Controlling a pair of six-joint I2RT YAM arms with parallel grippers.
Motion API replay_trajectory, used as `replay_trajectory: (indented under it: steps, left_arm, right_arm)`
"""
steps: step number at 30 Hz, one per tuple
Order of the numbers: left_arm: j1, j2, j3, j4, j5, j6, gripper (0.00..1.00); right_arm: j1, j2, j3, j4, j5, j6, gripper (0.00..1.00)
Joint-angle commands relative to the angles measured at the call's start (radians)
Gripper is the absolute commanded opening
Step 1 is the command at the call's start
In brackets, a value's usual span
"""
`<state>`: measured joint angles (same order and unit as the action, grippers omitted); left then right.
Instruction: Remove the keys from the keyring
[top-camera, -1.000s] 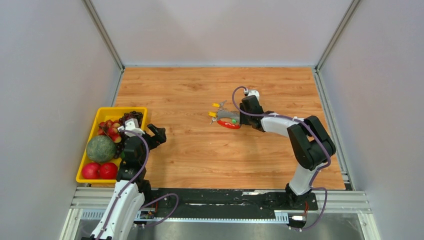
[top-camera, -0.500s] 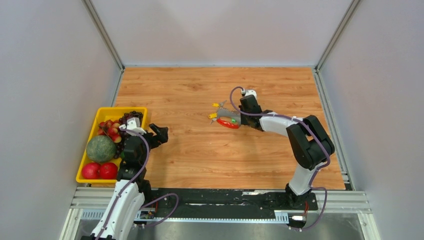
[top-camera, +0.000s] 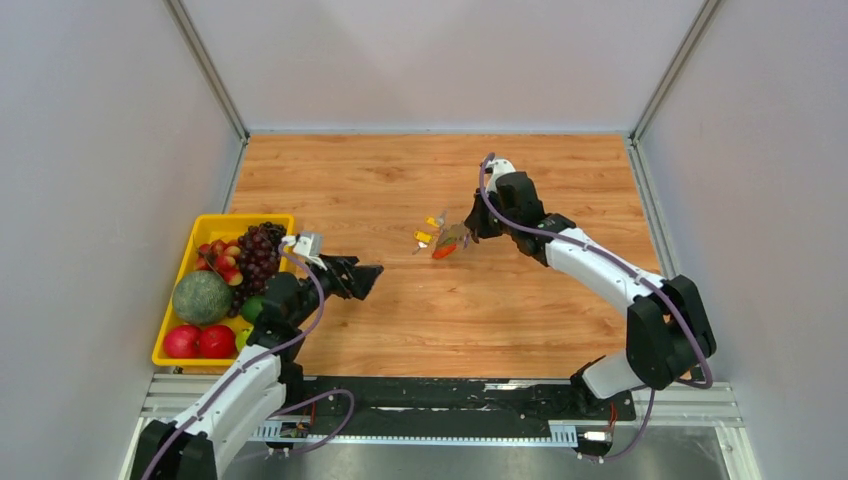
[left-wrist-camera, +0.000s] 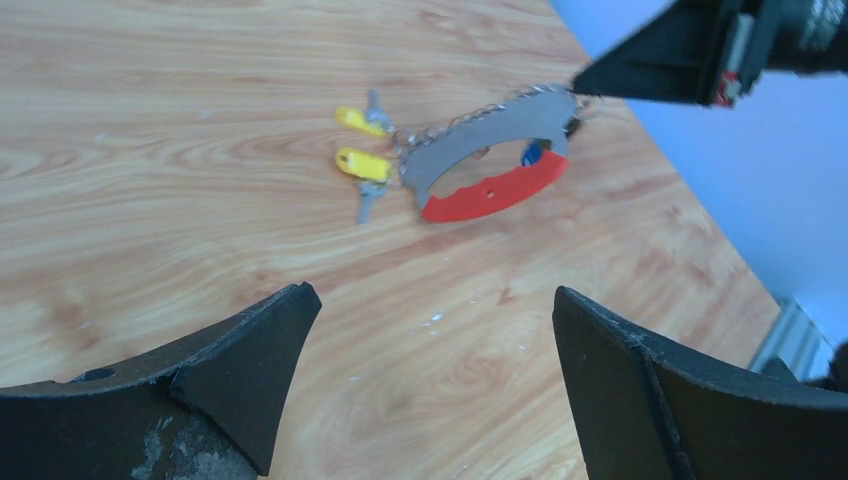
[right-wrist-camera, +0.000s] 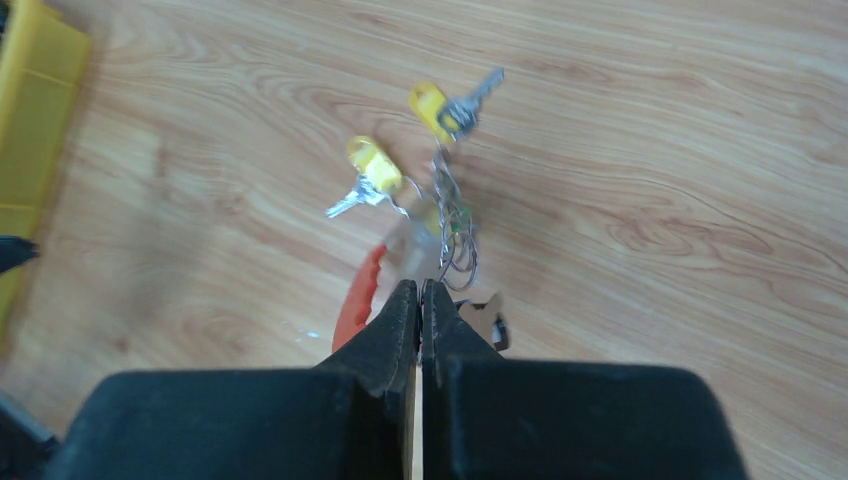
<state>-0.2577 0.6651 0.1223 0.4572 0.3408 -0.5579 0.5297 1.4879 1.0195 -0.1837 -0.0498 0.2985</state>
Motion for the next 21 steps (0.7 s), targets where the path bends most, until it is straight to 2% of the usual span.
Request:
replay_trajectory:
  steps: [1,7,10,17,21]
  left_arm:
    - [-0.105,0.019,-0.001,0.192,0.026,0.089,1.00]
    - [-0.219,0.042,0.000,0.334,-0.002,0.184,1.00]
    - [-0.289,0.077,0.010,0.356,-0.057,0.253,1.00]
    - [-0.458,0.179,0.066,0.418,-0.187,0.500,1.00]
    - [-0.473,0.291,0.110,0.444,-0.163,0.546,1.00]
  right_arm:
    - [0.004,-0.070,0.066,-0.030,-0.156,0.053,0.00]
    - [0.005,-0.122,0.109,-0.074,-0.226,0.114,0.00]
    - [0.004,-0.133,0.141,-0.127,-0.223,0.160,0.00]
    - [0.004,-0.181,0.156,-0.152,-0.223,0.246,0.00]
    - [0.004,-0.199,0.165,-0.156,-0.238,0.261,0.00]
